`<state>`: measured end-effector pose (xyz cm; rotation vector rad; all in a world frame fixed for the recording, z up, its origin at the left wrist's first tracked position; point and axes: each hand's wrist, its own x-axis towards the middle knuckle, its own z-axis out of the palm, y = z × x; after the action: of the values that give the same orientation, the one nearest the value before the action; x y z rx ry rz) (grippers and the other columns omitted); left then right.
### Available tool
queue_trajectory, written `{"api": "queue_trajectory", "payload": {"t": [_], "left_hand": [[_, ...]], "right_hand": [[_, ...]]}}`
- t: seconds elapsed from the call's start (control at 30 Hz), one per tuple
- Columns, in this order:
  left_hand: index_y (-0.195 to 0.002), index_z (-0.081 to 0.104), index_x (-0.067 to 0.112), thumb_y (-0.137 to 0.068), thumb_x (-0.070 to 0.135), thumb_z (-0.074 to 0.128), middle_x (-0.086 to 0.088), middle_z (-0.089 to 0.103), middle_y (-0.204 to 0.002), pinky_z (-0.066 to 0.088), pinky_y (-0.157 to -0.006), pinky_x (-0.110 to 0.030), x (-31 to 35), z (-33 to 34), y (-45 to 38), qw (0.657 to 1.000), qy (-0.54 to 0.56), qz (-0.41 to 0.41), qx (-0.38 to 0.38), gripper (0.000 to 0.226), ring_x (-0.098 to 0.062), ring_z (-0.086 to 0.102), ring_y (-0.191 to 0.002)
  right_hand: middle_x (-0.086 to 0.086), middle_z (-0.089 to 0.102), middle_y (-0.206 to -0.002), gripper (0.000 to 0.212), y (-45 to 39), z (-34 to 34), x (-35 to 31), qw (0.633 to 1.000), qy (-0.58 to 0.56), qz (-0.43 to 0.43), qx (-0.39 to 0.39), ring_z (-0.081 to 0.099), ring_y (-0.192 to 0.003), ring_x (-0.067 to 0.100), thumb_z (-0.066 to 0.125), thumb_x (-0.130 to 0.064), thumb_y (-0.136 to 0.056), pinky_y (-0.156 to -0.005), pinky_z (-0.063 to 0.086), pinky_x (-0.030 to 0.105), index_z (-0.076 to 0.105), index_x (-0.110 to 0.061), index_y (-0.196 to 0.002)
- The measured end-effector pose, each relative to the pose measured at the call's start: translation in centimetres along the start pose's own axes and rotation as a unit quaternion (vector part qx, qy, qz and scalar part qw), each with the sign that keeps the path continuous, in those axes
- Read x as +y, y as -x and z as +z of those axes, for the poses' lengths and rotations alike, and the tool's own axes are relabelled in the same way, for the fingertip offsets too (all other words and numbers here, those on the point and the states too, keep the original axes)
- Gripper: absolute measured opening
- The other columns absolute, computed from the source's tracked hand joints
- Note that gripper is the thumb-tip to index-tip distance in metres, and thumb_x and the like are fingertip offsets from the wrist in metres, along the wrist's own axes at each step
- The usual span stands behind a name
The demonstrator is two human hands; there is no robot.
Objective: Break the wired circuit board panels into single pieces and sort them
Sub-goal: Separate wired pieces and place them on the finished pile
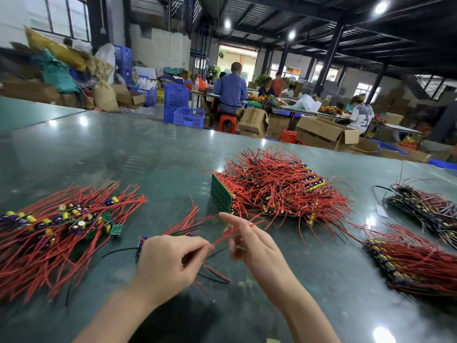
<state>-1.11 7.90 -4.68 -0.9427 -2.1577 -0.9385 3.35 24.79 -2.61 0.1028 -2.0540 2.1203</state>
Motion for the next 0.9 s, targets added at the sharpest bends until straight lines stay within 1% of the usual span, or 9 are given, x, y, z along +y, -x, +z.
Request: {"api": "queue_trajectory", "payload": {"t": [0.2,0.27,0.37,0.43,0.53,0.63,0.7,0.8,0.9], "left_hand": [[-0.060,0.064,0.023,-0.085,0.045,0.047,0.010,0.056,-0.050,0.037,-0.036,-0.024,-0.8,0.0,-0.1,0.999,-0.030,0.018,-0.027,0.037,-0.008,0.050,-0.044],[-0.060,0.063,0.021,-0.085,0.046,0.046,0.009,0.055,-0.049,0.036,-0.038,-0.024,-0.6,0.0,-0.1,0.999,-0.024,0.012,-0.033,0.040,-0.008,0.050,-0.045],[-0.059,0.063,0.020,-0.085,0.046,0.046,0.007,0.055,-0.049,0.035,-0.040,-0.023,-0.5,0.2,0.0,0.999,-0.011,0.010,-0.039,0.040,-0.009,0.049,-0.045],[-0.060,0.064,0.021,-0.085,0.046,0.047,0.008,0.056,-0.050,0.038,-0.040,-0.024,-0.5,0.1,-0.1,0.999,0.003,0.006,-0.038,0.039,-0.009,0.050,-0.045],[-0.060,0.063,0.022,-0.085,0.047,0.047,0.008,0.054,-0.050,0.035,-0.041,-0.025,-0.4,-0.1,-0.1,0.999,0.014,-0.004,-0.039,0.039,-0.006,0.047,-0.046],[-0.063,0.064,0.024,-0.085,0.048,0.047,0.008,0.053,-0.051,0.033,-0.043,-0.027,-0.2,0.0,-0.1,0.998,0.032,-0.011,-0.046,0.037,-0.006,0.045,-0.047],[-0.065,0.065,0.024,-0.085,0.049,0.047,0.007,0.055,-0.052,0.036,-0.044,-0.027,-0.1,0.2,-0.2,0.997,0.049,-0.014,-0.054,0.037,-0.007,0.045,-0.046],[-0.065,0.067,0.023,-0.085,0.049,0.048,0.007,0.056,-0.052,0.039,-0.043,-0.028,-0.3,0.2,-0.2,0.997,0.048,-0.010,-0.056,0.039,-0.008,0.048,-0.046],[-0.066,0.069,0.023,-0.085,0.049,0.048,0.009,0.059,-0.053,0.043,-0.043,-0.029,-0.4,0.1,0.0,0.997,0.053,-0.009,-0.056,0.038,-0.006,0.051,-0.046]], "right_hand": [[-0.006,0.063,-0.080,0.030,-0.1,-0.8,-0.6,0.977,0.190,-0.098,0.012,0.048,-0.064,0.001,0.045,-0.006,-0.098,-0.067,0.038,0.016,0.068,-0.019,-0.084],[-0.004,0.064,-0.083,0.030,-0.2,-0.9,-0.4,0.970,0.209,-0.122,0.035,0.050,-0.066,0.001,0.048,-0.006,-0.097,-0.069,0.039,0.017,0.068,-0.021,-0.081],[-0.007,0.063,-0.077,0.026,-0.2,-0.8,-0.2,0.990,0.107,-0.084,0.045,0.047,-0.063,0.004,0.052,-0.028,-0.095,-0.063,0.038,0.013,0.074,-0.020,-0.085],[-0.008,0.062,-0.073,0.035,-0.3,-0.9,-0.2,0.998,0.031,-0.046,0.042,0.046,-0.060,0.004,0.047,-0.037,-0.091,-0.060,0.037,0.012,0.076,-0.019,-0.085],[-0.005,0.064,-0.072,0.037,-0.3,-0.9,-0.2,0.998,0.006,-0.054,0.041,0.048,-0.063,0.004,0.044,-0.036,-0.088,-0.064,0.038,0.016,0.075,-0.017,-0.078],[-0.009,0.065,-0.080,0.031,-0.2,-0.8,0.1,0.977,0.116,-0.152,0.098,0.052,-0.068,-0.002,0.045,-0.025,-0.098,-0.068,0.038,0.012,0.072,-0.019,-0.083],[-0.009,0.067,-0.086,0.030,-0.2,-0.8,0.1,0.963,0.143,-0.181,0.138,0.055,-0.076,-0.002,0.044,-0.018,-0.098,-0.071,0.039,0.010,0.072,-0.019,-0.086],[-0.006,0.067,-0.086,0.036,-0.2,-1.2,0.1,0.986,0.073,-0.105,0.110,0.048,-0.073,0.001,0.043,-0.016,-0.097,-0.071,0.035,0.016,0.076,-0.018,-0.086],[-0.007,0.068,-0.085,0.036,-0.2,-1.3,0.0,0.996,0.010,-0.053,0.076,0.049,-0.078,0.007,0.043,-0.027,-0.091,-0.076,0.034,0.022,0.078,-0.022,-0.087]]}}
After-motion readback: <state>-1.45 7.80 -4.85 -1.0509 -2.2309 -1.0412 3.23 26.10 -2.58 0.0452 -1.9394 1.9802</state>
